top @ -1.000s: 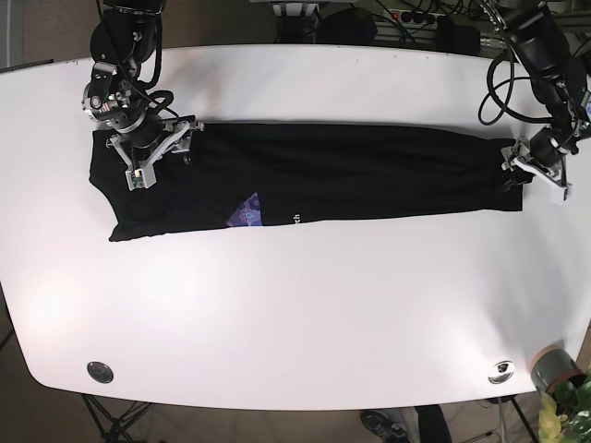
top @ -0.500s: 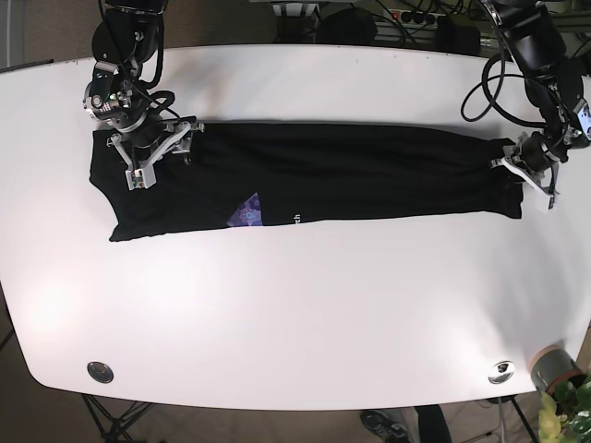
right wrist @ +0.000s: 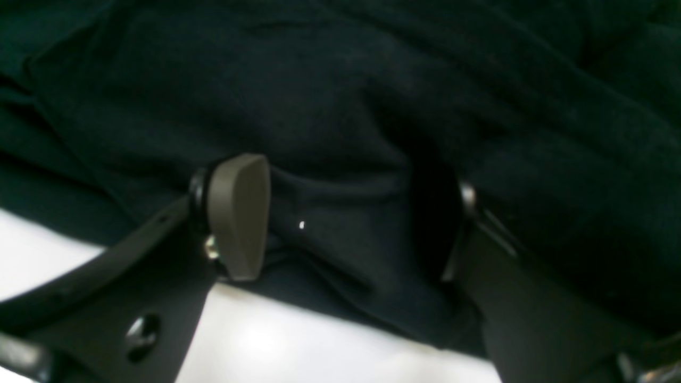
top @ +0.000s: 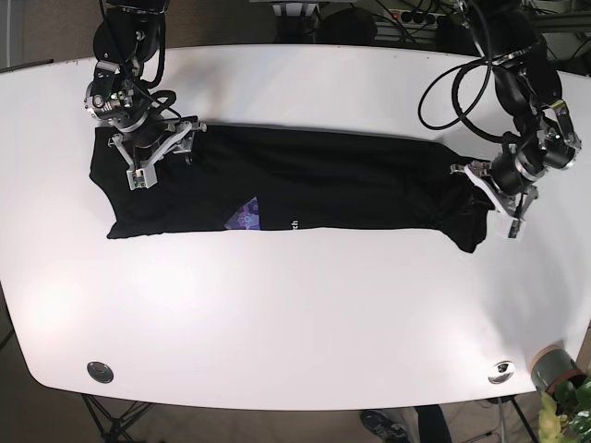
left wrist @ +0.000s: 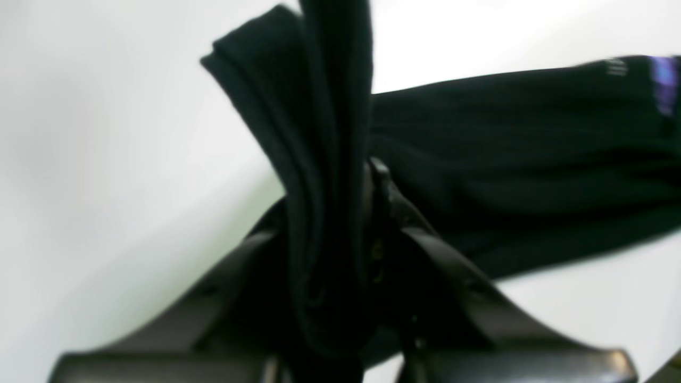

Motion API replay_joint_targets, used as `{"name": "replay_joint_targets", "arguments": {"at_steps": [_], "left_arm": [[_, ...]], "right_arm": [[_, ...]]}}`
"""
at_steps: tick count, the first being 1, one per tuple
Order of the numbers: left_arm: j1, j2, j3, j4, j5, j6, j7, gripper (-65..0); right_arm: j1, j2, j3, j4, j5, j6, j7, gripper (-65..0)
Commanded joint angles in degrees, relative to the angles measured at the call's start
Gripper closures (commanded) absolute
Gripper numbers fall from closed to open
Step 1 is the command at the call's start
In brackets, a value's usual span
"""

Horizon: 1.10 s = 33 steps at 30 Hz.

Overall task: Fold the T-shirt properly
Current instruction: 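Move the left gripper to the shirt end and grasp it, then fold the grasped shirt end with the left gripper toward the right gripper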

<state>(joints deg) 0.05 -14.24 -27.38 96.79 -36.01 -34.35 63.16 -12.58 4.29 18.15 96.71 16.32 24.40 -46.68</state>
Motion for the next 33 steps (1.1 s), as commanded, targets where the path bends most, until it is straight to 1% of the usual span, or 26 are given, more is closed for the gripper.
{"name": "replay_joint_targets", "arguments": {"at_steps": [1,4,8,12,14,17,20,24,30,33], "left_arm": [[-1.2,1.2,2.5,3.8,-1.6,-0.2,-0.1,0.0],[-1.2,4.2,5.5,5.3,-1.6,0.8,0.3,0.0],[-1.4,7.8,10.4,5.4,-1.6,5.8,0.1,0.0],[-3.1,10.6,15.7,4.6,-1.6,8.2,-0.1,0.0],[-3.3,12.1,17.4,2.9,-1.6,9.1,-0.2,0.0],[-4.8,13.8,18.2,0.3,-1.6,10.4,-0.5,0.0],[-6.2,15.2,18.3,-2.1,-1.6,11.3,-1.0,0.0],[-7.0,15.7,18.5,-4.6,-1.6,11.4,-1.0,0.0],[-7.0,15.7,25.2,-5.2,-1.6,11.4,-1.4,0.0],[-7.0,15.7,27.2,-5.2,-1.6,11.4,-1.4,0.0]], "right_arm": [[-0.1,0.1,-0.1,0.5,-0.4,-0.1,-1.8,-41.4],[-0.1,0.1,-0.1,0.5,-0.4,-0.1,-1.8,-41.4],[-0.1,0.1,-0.1,0.5,-0.4,-0.1,-1.8,-41.4],[-0.1,0.1,-0.1,0.5,-0.4,-0.1,-1.8,-41.4],[-0.1,0.1,-0.1,0.5,-0.4,-0.1,-1.8,-41.4],[0.0,0.1,-0.1,0.5,-0.4,-0.1,-1.8,-41.4],[0.1,0.1,-0.1,0.5,-0.4,-0.1,-1.8,-41.4],[0.1,0.1,-0.1,0.5,-0.4,-0.1,-1.8,-41.4],[0.3,0.1,-0.1,0.5,-0.4,-0.1,-1.8,-41.4],[0.4,0.1,-0.1,0.5,-0.4,-0.1,-1.8,-41.4]]}}
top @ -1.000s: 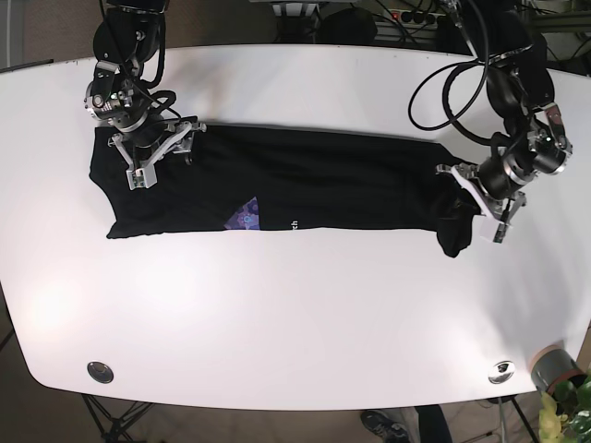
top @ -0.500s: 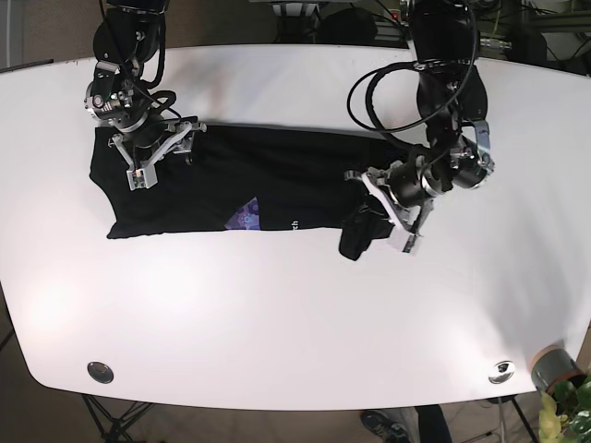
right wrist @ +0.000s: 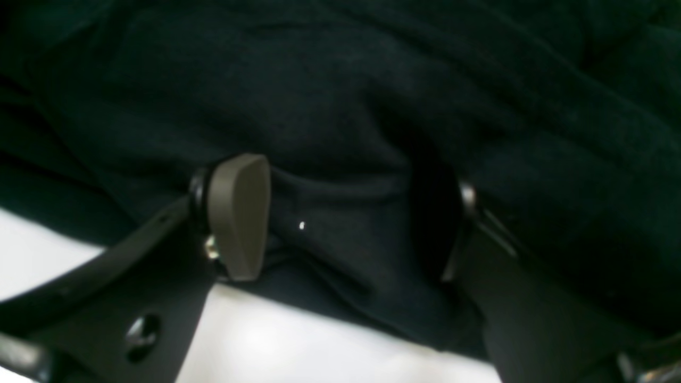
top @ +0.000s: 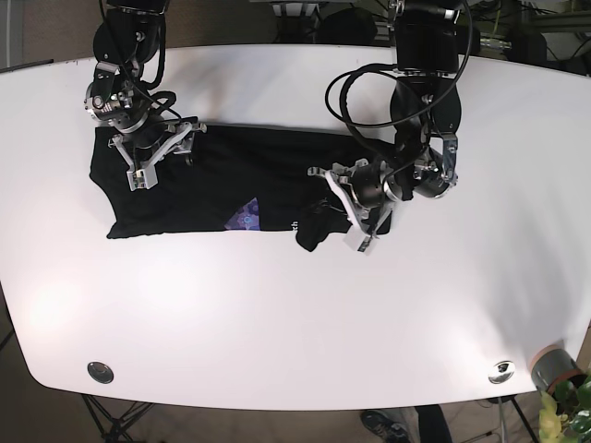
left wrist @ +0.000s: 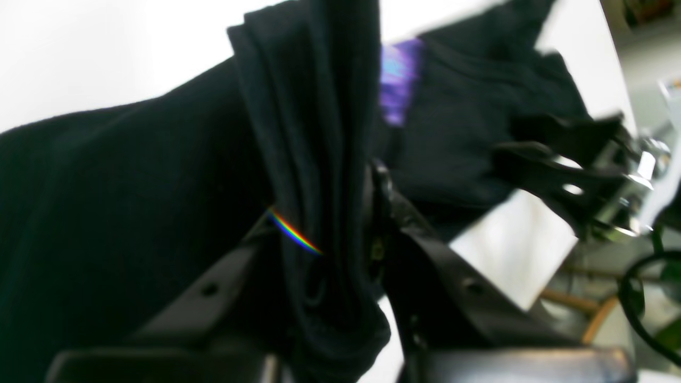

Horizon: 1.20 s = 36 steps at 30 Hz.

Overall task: Fold the T-shirt properly
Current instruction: 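Fold the grasped shirt end with the left gripper toward the right gripper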

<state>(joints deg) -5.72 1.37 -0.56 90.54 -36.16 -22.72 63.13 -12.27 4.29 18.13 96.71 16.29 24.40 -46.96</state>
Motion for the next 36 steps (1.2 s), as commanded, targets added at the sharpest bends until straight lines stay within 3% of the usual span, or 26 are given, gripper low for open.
{"name": "replay_joint_targets", "arguments": {"at_steps": [1,12,17,24,29,36], "left_arm": [[-1.2,0.1,0.9,1.0,-1.4,-0.3,-1.4,0.0],[-2.9,0.2,5.3,-4.1,-1.4,-0.2,-5.6,-1.0],[-4.0,0.2,7.7,-7.3,-1.4,0.5,-5.6,-19.7],[-5.5,0.2,7.8,-7.2,-1.8,10.5,-5.5,-36.3],[-5.7,-0.1,7.8,-1.2,-1.9,8.9,-5.5,-41.4],[-3.0,-2.7,6.5,9.1,-1.8,-0.8,-5.4,-44.4]], "right_arm": [[0.1,0.1,-0.1,0.5,-0.4,-0.1,-1.5,-41.4],[0.1,0.1,-0.1,0.5,-0.4,-0.1,-1.5,-41.4],[0.1,-1.0,-0.2,0.5,-0.4,-0.1,-1.5,-41.4],[0.0,-1.0,-0.2,0.5,-0.4,-0.1,-1.5,-41.4],[0.0,-1.0,-0.2,0.5,-0.4,-0.1,-1.5,-41.4],[0.1,-1.0,-0.2,0.5,-0.4,-0.1,-1.5,-41.4]]}}
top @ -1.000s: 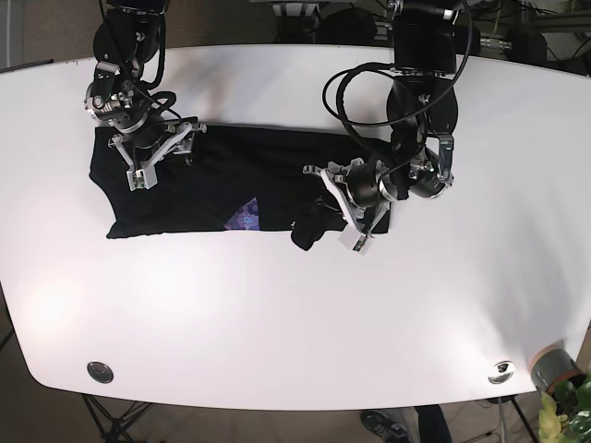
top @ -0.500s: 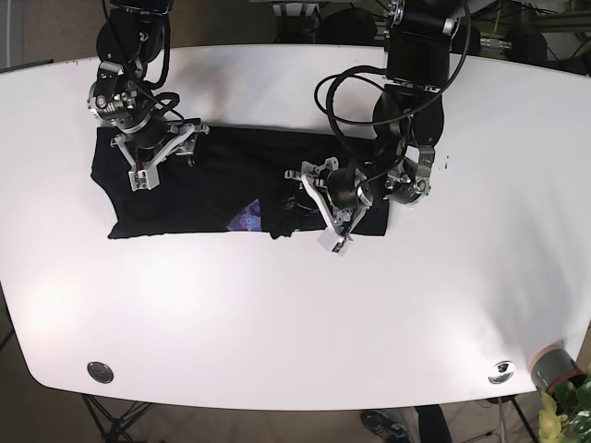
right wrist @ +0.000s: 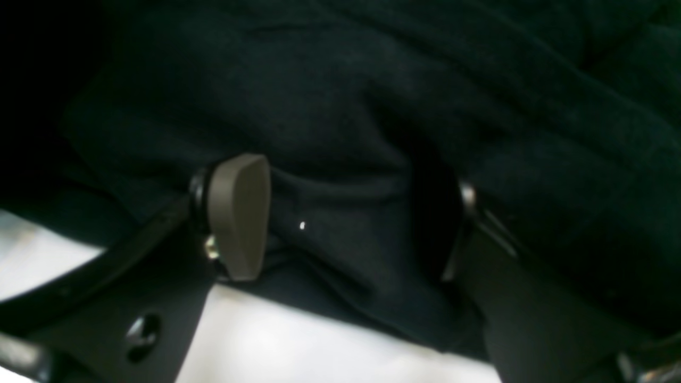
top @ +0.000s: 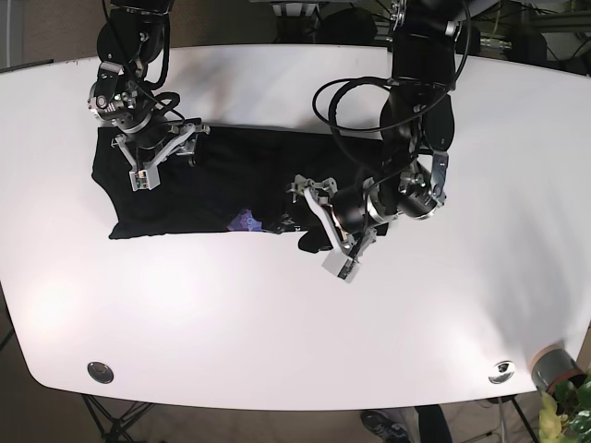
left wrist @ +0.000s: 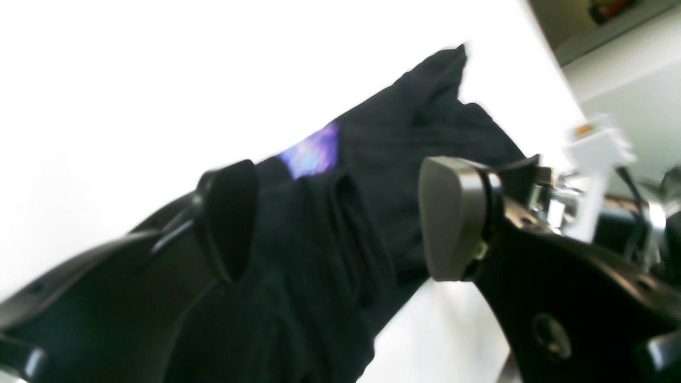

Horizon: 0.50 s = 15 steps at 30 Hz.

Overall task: Fold the T-shirt properly
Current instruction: 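Fold the grasped shirt end with the left gripper toward the right gripper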

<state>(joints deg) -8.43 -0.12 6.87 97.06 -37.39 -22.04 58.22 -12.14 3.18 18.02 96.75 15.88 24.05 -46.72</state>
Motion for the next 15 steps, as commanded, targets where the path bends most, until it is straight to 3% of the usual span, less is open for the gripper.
{"name": "replay_joint_targets", "arguments": {"at_steps": [1,8,15], "left_arm": [[-0.3,-1.9,-1.6,3.5,-0.2,-2.1,-0.5,-44.0],[2.3,-8.0,-4.9,5.6,-0.2,-2.3,-0.9,-39.2],[4.3,-15.3,-5.2,5.8,-0.2,-2.3,-1.7,-38.3]], "right_arm": [[0.0,0.1,0.0,0.4,0.0,0.25,-1.8,-41.4],[-0.1,0.0,0.0,3.0,0.0,0.25,-1.7,-41.4],[0.1,-0.8,0.0,5.6,0.0,0.25,-1.7,-41.4]]}}
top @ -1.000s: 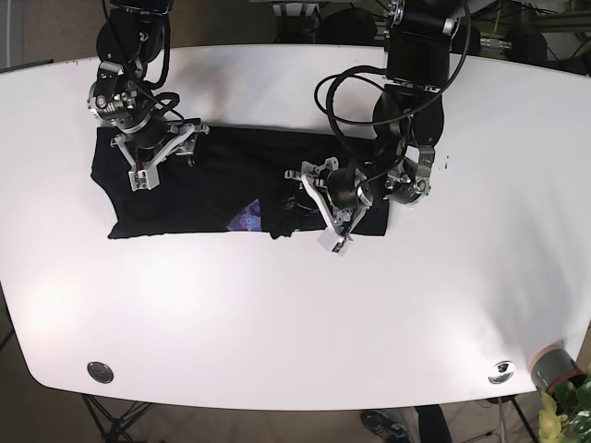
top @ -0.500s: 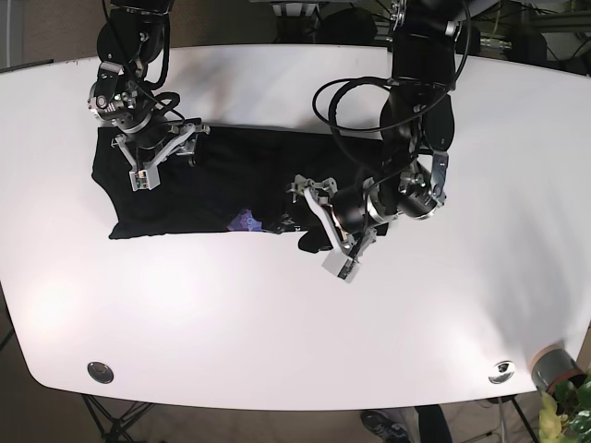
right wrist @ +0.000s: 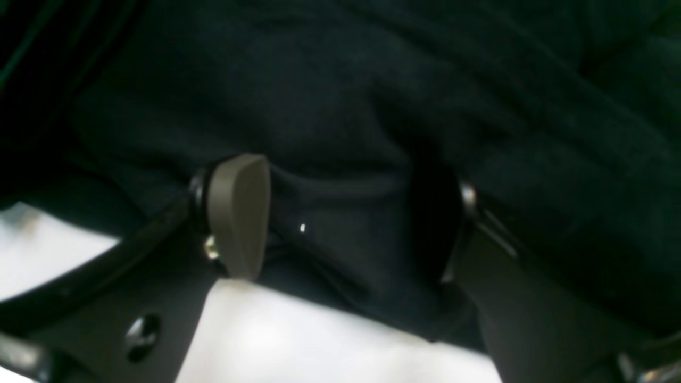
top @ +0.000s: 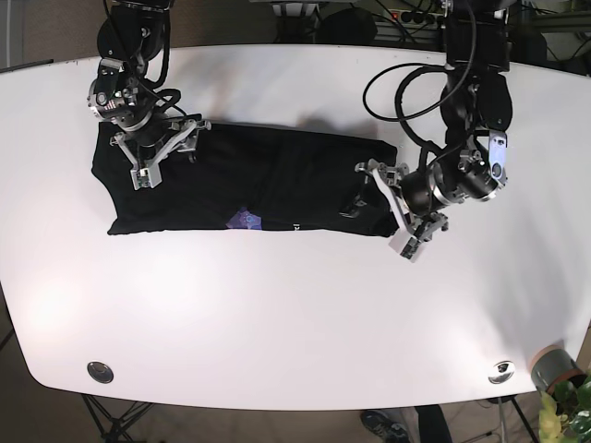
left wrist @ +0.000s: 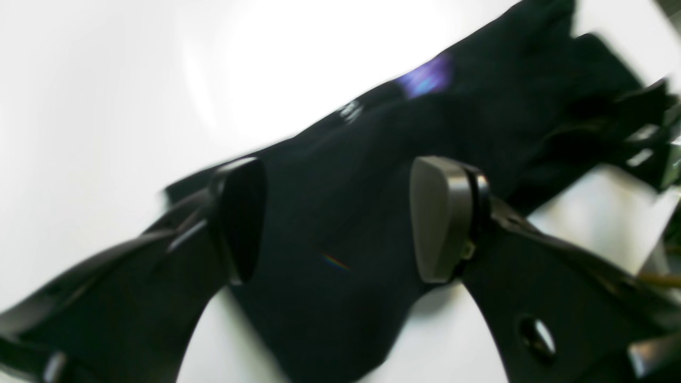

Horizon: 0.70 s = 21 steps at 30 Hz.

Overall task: Fold the T-shirt properly
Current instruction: 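Fold the grasped shirt end with the left gripper toward the right gripper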

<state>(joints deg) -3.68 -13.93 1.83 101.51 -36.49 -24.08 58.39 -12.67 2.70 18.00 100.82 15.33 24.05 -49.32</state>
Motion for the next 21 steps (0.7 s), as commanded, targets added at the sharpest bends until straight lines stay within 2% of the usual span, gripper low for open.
{"name": "replay_joint_targets", "arguments": {"at_steps": [1,4,6,9,12,15,21], "left_arm": [[0.1,-2.3,0.1,1.3,-1.1,-0.2,-2.9,-38.2],[2.4,-4.1,0.2,0.9,-1.0,-0.2,-6.5,-33.5],[3.3,-4.5,1.1,0.2,-0.5,-0.3,-7.9,-27.6],[3.4,-4.6,5.1,-2.6,3.9,-0.3,-9.4,-22.1],[3.3,-4.3,9.0,-5.9,10.1,-0.3,-11.5,-20.3],[3.7,-4.0,10.1,-8.7,14.0,-0.3,-14.1,-20.3],[3.2,-4.0,9.9,-15.4,17.5,-0.3,-15.4,-20.8]], "right_arm": [[0.6,-0.5,0.1,1.6,0.5,0.25,0.9,-41.4],[0.6,-0.6,0.1,1.7,0.5,0.25,0.9,-41.4],[0.6,-0.6,0.1,1.7,0.5,0.25,0.9,-41.4],[0.6,-0.7,0.1,1.6,0.5,0.25,0.9,-41.4],[0.6,-0.7,0.1,1.6,0.5,0.25,1.0,-41.4],[0.6,-0.7,0.1,1.6,0.5,0.25,1.0,-41.4],[0.6,-0.7,0.1,1.6,0.5,0.25,1.0,-41.4]]}}
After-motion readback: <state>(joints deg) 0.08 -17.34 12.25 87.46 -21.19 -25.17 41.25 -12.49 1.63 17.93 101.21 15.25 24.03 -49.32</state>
